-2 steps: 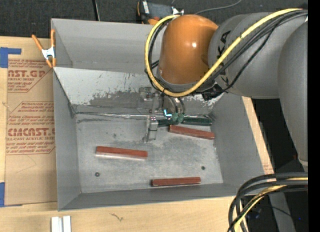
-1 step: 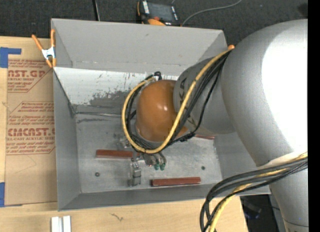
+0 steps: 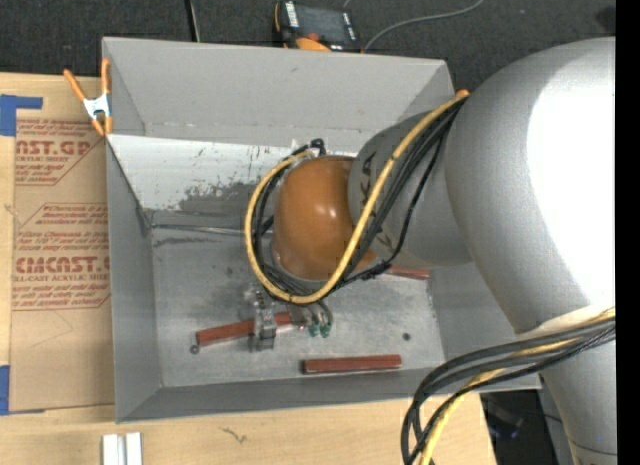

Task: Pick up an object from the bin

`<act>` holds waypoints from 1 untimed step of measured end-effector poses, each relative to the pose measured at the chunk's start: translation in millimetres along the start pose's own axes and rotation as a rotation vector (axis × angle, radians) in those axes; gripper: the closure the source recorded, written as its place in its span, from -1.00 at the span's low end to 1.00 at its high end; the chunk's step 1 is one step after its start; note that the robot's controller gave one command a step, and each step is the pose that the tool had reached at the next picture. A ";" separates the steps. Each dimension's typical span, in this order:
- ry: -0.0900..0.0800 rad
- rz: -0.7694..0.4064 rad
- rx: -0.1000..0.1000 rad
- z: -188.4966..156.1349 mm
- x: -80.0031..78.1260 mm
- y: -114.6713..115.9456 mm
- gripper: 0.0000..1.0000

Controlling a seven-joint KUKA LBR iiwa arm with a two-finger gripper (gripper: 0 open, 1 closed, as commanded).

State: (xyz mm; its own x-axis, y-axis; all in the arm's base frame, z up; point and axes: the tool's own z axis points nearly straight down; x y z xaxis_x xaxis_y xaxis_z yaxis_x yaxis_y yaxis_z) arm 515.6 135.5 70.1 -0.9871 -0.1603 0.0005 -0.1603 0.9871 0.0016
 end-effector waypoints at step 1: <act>-0.009 -0.044 0.000 -130.0 10.3 18.9 1.00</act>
Offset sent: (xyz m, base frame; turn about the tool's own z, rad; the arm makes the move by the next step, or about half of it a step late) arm -0.0145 0.0156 0.1257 -0.0435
